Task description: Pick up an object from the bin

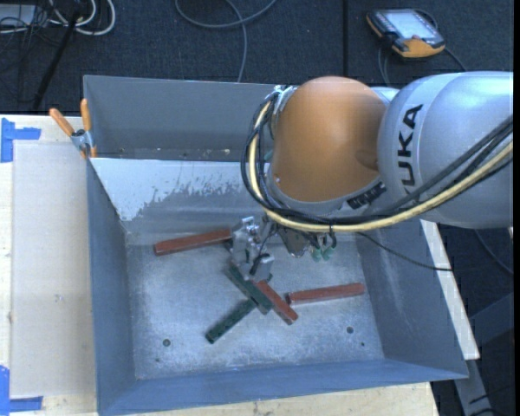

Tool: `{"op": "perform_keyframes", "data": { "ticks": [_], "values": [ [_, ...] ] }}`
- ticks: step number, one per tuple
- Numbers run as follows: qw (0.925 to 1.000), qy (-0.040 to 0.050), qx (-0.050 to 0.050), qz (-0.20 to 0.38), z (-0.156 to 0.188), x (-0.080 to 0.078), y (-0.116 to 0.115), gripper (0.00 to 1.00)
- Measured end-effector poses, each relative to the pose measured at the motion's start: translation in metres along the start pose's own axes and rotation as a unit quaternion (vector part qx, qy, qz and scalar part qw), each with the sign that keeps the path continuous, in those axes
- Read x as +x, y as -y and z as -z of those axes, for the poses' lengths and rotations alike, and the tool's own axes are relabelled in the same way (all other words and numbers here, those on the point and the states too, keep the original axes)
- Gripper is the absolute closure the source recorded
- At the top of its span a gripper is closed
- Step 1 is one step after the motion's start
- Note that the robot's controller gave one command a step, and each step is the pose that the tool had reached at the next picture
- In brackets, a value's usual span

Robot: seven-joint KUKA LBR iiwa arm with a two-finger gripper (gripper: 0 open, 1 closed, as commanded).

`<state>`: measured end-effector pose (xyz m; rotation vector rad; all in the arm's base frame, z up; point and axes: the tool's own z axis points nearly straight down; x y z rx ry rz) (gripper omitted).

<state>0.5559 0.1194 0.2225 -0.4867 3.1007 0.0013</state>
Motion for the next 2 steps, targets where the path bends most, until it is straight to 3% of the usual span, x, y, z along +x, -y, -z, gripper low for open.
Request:
{"op": "perform_keyframes", "data": {
  "ticks": [1, 2],
  "values": [
    [1.0, -0.001, 0.0, -0.001, -0.001, 0.001, 0.0, 1.0],
    [0.9979, -0.004, 0.0, -0.065, -0.089, -0.004, -0.01, 0.0]
  ]
}}
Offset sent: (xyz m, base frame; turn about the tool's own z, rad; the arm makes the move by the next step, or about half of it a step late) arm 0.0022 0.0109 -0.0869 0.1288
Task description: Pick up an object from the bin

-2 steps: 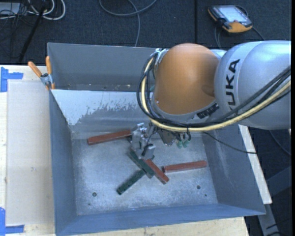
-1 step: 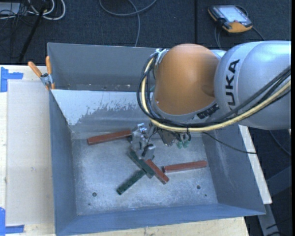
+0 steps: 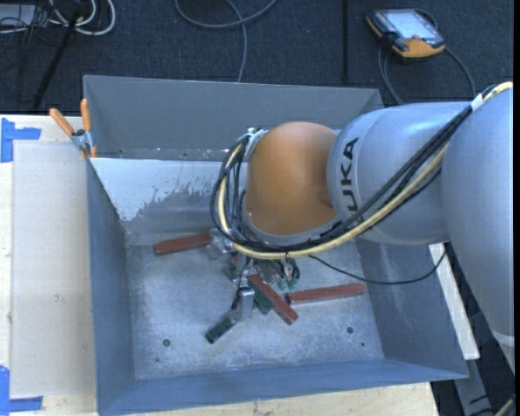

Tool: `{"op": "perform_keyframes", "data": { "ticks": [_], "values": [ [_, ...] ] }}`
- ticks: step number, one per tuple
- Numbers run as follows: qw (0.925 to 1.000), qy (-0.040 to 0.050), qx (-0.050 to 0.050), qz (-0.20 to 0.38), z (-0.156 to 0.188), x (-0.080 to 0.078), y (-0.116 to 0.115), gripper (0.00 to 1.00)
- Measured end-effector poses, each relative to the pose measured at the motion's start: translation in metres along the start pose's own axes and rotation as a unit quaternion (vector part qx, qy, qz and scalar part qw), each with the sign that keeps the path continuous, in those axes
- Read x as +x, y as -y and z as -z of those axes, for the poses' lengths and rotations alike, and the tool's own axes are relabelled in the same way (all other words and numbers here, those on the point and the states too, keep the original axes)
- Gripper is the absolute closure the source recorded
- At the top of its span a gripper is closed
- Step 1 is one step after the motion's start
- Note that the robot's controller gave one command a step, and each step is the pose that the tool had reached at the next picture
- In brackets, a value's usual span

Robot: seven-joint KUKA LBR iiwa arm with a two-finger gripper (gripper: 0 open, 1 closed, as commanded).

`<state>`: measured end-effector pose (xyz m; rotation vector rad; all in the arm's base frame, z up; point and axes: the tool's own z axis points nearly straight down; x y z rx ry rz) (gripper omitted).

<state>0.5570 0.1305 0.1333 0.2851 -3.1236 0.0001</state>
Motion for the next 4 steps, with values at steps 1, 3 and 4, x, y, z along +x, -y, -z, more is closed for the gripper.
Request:
{"op": "perform_keyframes", "data": {
  "ticks": [1, 3, 4],
  "values": [
    [1.0, 0.0018, 0.0, -0.001, 0.002, -0.001, 0.001, 0.0],
    [0.999, 0.0001, 0.0, 0.044, -0.064, 0.033, 0.001, 1.0],
    [0.9991, 0.0003, 0.0, 0.043, -0.064, 0.033, 0.001, 1.0]
  ]
}}
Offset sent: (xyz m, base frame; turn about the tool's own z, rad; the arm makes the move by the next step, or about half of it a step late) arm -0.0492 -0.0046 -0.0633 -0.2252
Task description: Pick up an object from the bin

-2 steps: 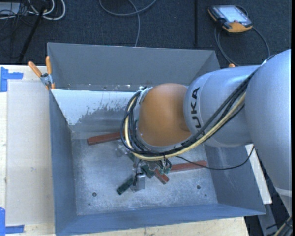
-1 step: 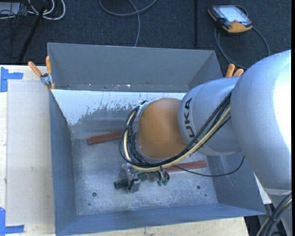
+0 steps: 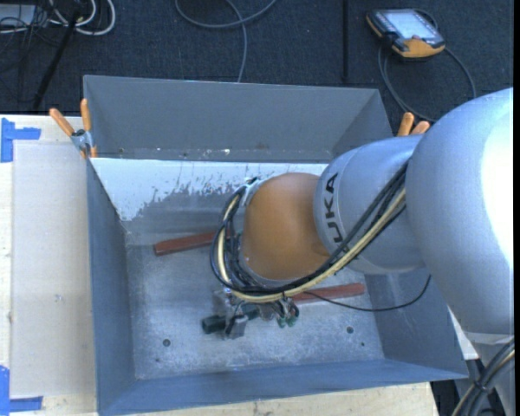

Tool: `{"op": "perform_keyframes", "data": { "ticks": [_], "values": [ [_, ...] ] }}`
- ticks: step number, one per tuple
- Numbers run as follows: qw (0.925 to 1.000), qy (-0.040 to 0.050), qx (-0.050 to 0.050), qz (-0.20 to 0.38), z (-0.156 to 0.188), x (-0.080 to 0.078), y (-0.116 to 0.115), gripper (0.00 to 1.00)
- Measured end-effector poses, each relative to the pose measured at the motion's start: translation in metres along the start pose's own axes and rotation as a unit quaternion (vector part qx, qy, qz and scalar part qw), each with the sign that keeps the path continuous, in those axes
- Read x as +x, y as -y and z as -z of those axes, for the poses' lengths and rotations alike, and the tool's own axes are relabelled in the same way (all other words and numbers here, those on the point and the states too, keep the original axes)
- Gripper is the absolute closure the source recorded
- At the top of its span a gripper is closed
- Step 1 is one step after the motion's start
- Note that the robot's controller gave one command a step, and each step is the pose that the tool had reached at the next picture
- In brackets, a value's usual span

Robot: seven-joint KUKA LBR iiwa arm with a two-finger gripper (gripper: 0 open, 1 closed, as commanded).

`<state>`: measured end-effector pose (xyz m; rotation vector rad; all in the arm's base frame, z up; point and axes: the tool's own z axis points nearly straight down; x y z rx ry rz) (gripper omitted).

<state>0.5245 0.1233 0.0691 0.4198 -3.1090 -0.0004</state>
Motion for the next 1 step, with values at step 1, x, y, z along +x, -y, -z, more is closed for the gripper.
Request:
{"op": "perform_keyframes", "data": {
  "ticks": [1],
  "values": [
    [0.9998, 0.0027, 0.0, -0.019, 0.15, -0.0026, 0.0013, 1.0]
  ]
}}
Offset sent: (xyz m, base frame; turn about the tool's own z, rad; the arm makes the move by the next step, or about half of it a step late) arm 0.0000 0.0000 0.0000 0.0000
